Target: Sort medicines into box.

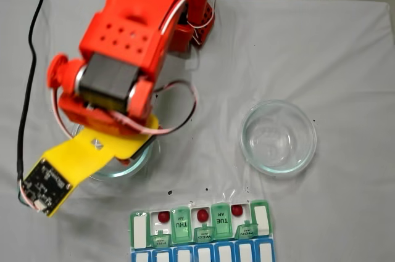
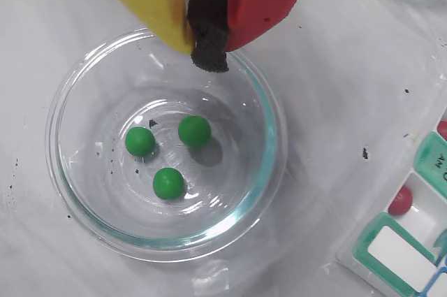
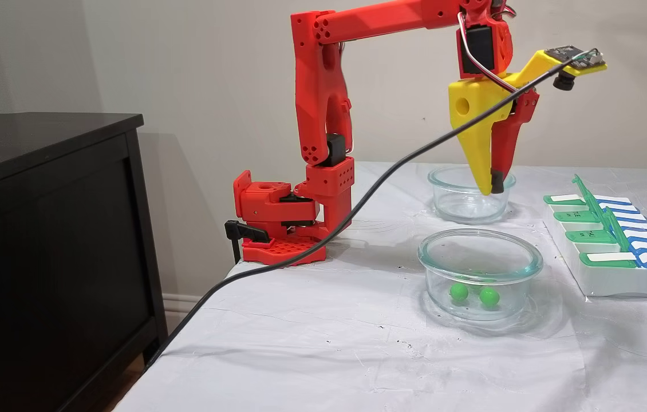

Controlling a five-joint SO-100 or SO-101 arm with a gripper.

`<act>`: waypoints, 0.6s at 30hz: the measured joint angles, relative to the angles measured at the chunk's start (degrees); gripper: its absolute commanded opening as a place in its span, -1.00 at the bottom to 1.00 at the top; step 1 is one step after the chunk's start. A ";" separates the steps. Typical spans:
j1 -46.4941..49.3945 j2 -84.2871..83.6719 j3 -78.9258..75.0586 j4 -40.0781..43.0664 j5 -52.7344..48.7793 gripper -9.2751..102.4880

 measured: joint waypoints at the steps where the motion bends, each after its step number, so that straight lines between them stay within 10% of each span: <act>1: 0.62 -0.44 -0.62 0.18 -0.70 -0.84; 18: 7.73 1.49 13.54 -8.09 -9.14 -0.71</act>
